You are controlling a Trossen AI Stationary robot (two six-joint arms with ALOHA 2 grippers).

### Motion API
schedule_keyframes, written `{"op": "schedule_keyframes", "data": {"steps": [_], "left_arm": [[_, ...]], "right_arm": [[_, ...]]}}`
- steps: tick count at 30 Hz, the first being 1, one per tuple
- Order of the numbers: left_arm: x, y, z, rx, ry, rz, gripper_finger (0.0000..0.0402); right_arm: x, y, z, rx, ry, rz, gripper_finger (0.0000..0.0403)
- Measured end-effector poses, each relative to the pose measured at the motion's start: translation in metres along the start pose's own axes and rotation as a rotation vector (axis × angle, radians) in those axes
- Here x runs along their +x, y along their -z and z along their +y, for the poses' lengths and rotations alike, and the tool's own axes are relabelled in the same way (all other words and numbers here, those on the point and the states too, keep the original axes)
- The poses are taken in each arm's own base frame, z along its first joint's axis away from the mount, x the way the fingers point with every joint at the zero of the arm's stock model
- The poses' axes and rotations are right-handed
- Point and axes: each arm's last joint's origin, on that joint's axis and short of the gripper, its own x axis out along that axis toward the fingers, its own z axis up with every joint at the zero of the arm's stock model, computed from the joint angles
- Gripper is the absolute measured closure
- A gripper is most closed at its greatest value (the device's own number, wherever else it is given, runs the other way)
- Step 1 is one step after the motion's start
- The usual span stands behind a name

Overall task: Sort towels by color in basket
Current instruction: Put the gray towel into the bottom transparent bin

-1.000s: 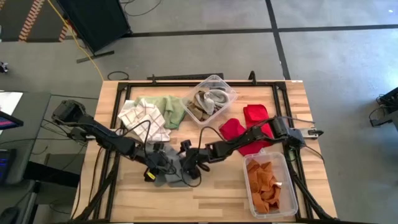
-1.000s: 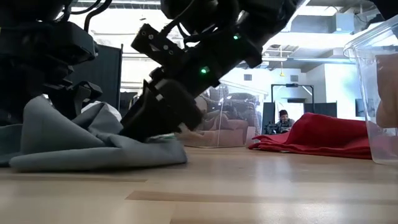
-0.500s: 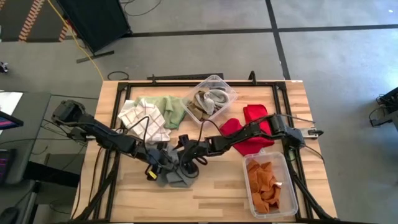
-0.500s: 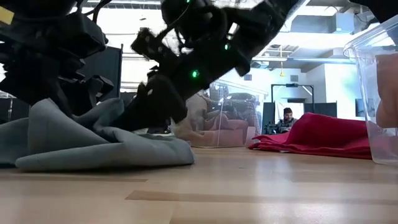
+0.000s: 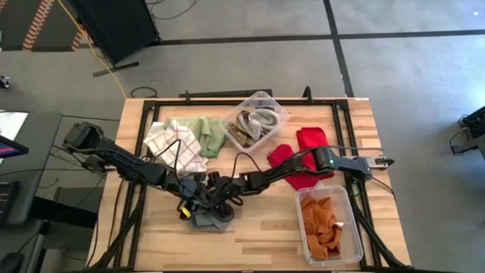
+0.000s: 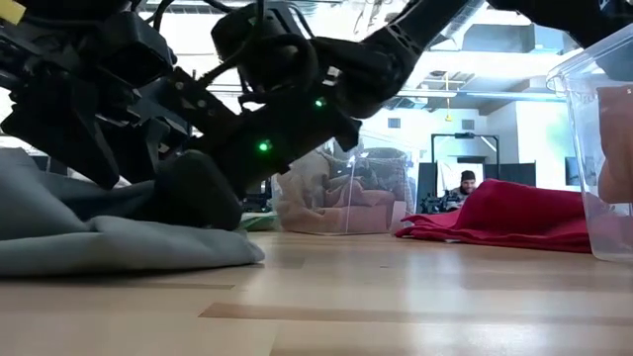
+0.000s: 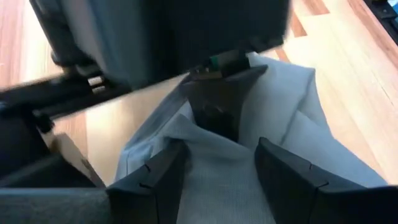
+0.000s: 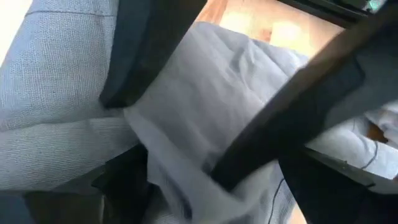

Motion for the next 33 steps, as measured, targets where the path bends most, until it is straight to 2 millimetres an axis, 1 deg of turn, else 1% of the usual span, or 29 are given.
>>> {"op": "schedule_keyframes", "data": {"steps": [3, 6, 10, 15, 16, 20, 22, 25, 29, 31, 33], "left_arm": [[0.000, 0.000, 0.000, 0.008, 0.000, -0.001, 0.0217], [0.000, 0.000, 0.000, 0.019, 0.000, -0.004, 0.0217], [0.000, -0.002, 0.000, 0.025, 0.002, -0.018, 0.0217], [-0.003, -0.004, -0.001, 0.025, 0.019, -0.032, 0.0217], [-0.005, -0.005, -0.002, 0.024, 0.027, -0.041, 0.0217], [-0.020, -0.013, -0.008, 0.036, 0.045, -0.052, 0.0217], [-0.031, -0.019, -0.011, 0.037, 0.040, -0.042, 0.0217], [-0.048, -0.024, -0.016, 0.042, 0.007, -0.013, 0.0217], [-0.066, -0.021, -0.021, 0.038, -0.040, 0.018, 0.0217], [-0.071, -0.019, -0.024, 0.030, -0.052, 0.022, 0.0217], [-0.073, -0.016, -0.026, 0.026, -0.068, 0.025, 0.0217]], "right_arm": [[0.000, -0.003, -0.001, 0.019, -0.007, 0.031, 0.0080], [0.000, -0.002, 0.000, 0.026, -0.006, 0.051, 0.0130], [0.000, -0.002, 0.002, 0.023, -0.005, 0.056, 0.0221], [0.000, -0.002, 0.006, 0.013, -0.008, 0.063, 0.0356], [0.000, -0.002, 0.006, 0.012, -0.009, 0.068, 0.0367], [-0.001, 0.001, 0.007, 0.019, -0.016, 0.098, 0.0366], [-0.004, -0.001, 0.006, 0.022, -0.013, 0.127, 0.0362], [-0.013, -0.007, 0.007, 0.008, 0.014, 0.187, 0.0362], [-0.038, -0.022, 0.009, -0.037, 0.069, 0.299, 0.0364], [-0.056, -0.035, 0.010, -0.060, 0.114, 0.349, 0.0364], [-0.077, -0.053, 0.011, -0.083, 0.171, 0.375, 0.0364]]}}
